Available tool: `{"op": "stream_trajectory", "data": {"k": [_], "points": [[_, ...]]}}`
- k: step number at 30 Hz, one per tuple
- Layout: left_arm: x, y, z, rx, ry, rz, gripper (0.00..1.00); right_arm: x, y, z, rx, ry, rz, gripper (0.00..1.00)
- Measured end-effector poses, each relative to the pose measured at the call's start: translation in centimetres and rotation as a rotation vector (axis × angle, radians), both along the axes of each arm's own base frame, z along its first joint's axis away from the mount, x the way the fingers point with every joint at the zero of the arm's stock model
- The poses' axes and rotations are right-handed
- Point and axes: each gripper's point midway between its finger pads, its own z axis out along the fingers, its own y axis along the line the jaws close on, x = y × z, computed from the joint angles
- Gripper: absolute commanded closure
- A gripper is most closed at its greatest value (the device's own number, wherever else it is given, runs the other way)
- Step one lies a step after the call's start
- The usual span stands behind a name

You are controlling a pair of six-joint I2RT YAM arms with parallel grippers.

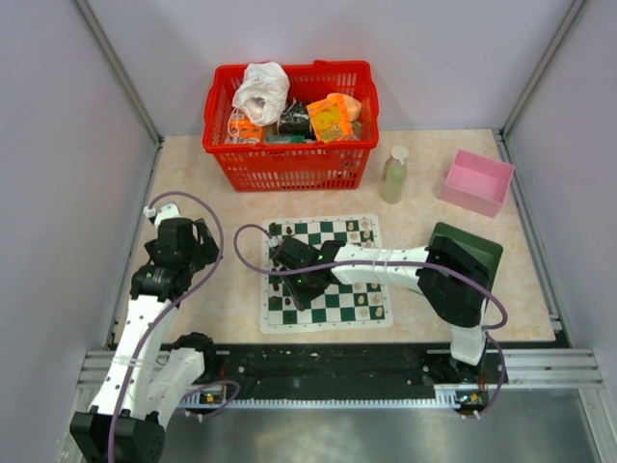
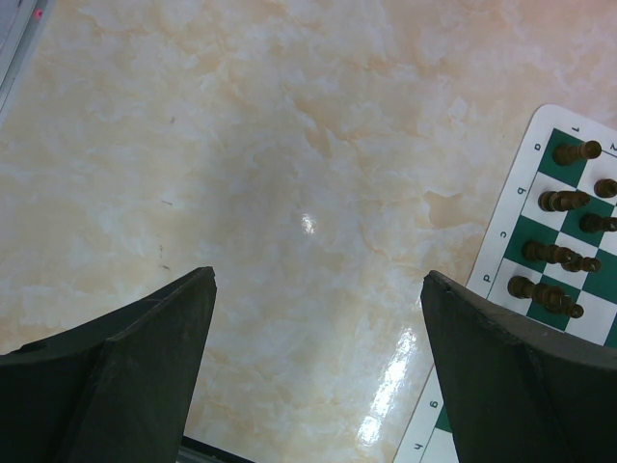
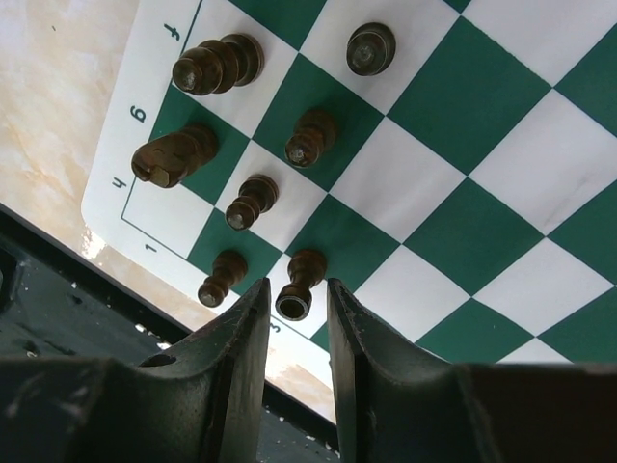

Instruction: Set up the chess pieces on the board

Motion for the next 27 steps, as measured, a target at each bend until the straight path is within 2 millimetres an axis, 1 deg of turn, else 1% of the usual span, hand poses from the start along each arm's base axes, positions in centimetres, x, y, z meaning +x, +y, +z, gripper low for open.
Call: {"op": "stream_trajectory", "data": {"k": [4,7,13,18,21,23,25,27], "points": [[0.0,0.0,0.0,0.0,0.0,0.0,0.07,-0.2,0.0,-0.4,-0.006,0.014,0.005,0.71],[0.0,0.0,0.0,0.0,0.0,0.0,0.07,-0.4,-0.1,-0.8,-0.016,0.028,0.009,0.75],[0.0,0.0,0.0,0.0,0.0,0.0,0.07,-0.5,-0.2,-0.9,-0.018,0.031,0.01,0.87],[0.0,0.0,0.0,0.0,0.0,0.0,0.07,-0.4,-0.6,-0.8,-0.035,0.021,0.004,0.87],[0.0,0.0,0.0,0.0,0.0,0.0,0.07,-0.3,-1.1,-0.2,-0.046,0.006,-0.004,0.88],[0.0,0.0,0.0,0.0,0.0,0.002,0.07,-0.2,-1.0,0.7,-0.034,-0.008,-0.005,0.87],[0.0,0.2,0.0,0.005,-0.002,0.013,0.07,-0.2,-0.6,1.7,-0.016,-0.023,0.004,0.87],[-0.1,0.6,0.1,0.014,-0.007,0.037,0.06,-0.4,0.3,2.7,0.009,-0.039,0.023,0.87]]}}
